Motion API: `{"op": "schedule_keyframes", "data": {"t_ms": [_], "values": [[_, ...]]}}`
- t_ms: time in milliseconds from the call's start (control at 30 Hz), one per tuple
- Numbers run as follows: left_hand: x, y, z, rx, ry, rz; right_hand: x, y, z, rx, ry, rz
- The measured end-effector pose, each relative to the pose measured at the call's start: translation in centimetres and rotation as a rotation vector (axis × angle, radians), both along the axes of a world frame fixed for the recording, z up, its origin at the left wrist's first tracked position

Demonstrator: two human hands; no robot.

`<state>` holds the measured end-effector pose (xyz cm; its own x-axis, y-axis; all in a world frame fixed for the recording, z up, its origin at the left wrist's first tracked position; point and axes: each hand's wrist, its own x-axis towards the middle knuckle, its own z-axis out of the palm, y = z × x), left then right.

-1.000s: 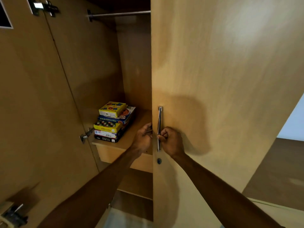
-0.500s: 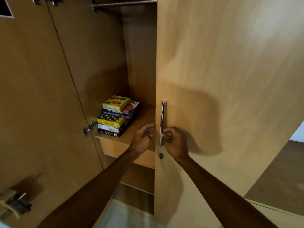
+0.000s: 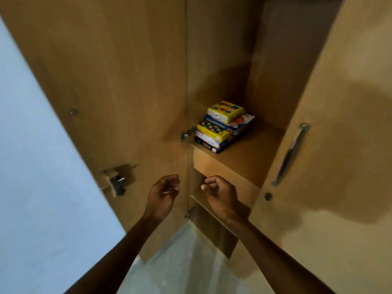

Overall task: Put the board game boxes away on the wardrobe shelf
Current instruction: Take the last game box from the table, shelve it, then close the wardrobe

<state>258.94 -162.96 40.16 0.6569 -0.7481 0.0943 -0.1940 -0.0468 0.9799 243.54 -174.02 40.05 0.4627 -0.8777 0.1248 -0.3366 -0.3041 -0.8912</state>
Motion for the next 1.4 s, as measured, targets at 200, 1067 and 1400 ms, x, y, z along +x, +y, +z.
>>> {"op": "schedule_keyframes", "data": {"t_ms": [200, 1067, 1400], "values": [[6.5, 8.6, 1.8, -0.074, 0.044, 0.413, 9.9, 4.9, 0.9, -0.024, -0.027, 0.281], [16.0, 12.5, 7.6, -0.283, -0.277, 0.034, 16.1, 14.5, 4.2, -0.063, -0.108, 0.081], [8.5, 5.1, 7.4, -0.292, -0.195, -0.369, 6.6, 12.9, 4.0, -0.259, -0.036, -0.235]]}}
